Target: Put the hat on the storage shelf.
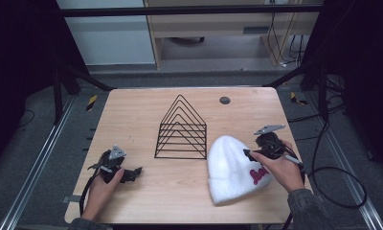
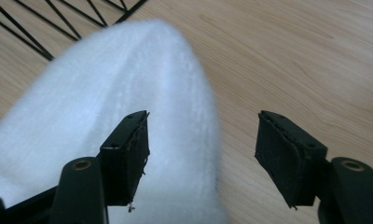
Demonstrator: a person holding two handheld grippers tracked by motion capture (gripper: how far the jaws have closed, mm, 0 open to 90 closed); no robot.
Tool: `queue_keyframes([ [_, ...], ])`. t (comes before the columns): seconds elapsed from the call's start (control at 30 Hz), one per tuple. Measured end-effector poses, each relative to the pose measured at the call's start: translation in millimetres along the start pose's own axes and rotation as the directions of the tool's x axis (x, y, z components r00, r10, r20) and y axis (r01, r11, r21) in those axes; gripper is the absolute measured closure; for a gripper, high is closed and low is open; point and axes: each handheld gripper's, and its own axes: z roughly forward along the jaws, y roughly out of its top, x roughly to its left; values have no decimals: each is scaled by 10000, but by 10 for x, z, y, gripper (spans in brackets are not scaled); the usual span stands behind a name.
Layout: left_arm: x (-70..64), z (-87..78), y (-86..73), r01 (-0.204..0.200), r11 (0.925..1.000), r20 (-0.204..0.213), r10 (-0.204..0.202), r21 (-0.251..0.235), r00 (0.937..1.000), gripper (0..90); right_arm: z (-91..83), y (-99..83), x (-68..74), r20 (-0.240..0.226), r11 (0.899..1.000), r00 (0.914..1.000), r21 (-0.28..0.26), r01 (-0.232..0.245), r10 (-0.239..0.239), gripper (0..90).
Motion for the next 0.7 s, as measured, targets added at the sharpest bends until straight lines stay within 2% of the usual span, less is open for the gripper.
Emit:
queue_keyframes([
  [0.1,0,0,1,-4,10000,-2,4,5,10000,0,33,46,27,-176,10000,9998,45,79,-78,385],
  [0.2,0,-1,0,-5,10000,6,5,13,10000,0,111,114,48,-470,9992,9988,355,158,-141,412],
  [0.4,0,0,0,1,10000,-3,-1,2,10000,0,170,198,89,-659,9987,9978,477,152,-121,441],
  [0.47,1,-1,0,-21,10000,5,21,25,10000,0,210,224,94,-649,9983,9976,518,273,-239,454],
  [0.67,1,-1,1,-19,10000,-3,19,24,10000,0,299,277,116,-686,9977,9975,639,217,-173,466],
  [0.7,-1,2,1,16,10000,-2,-16,-10,10000,0,343,297,110,-618,9965,9979,790,255,-206,466],
])
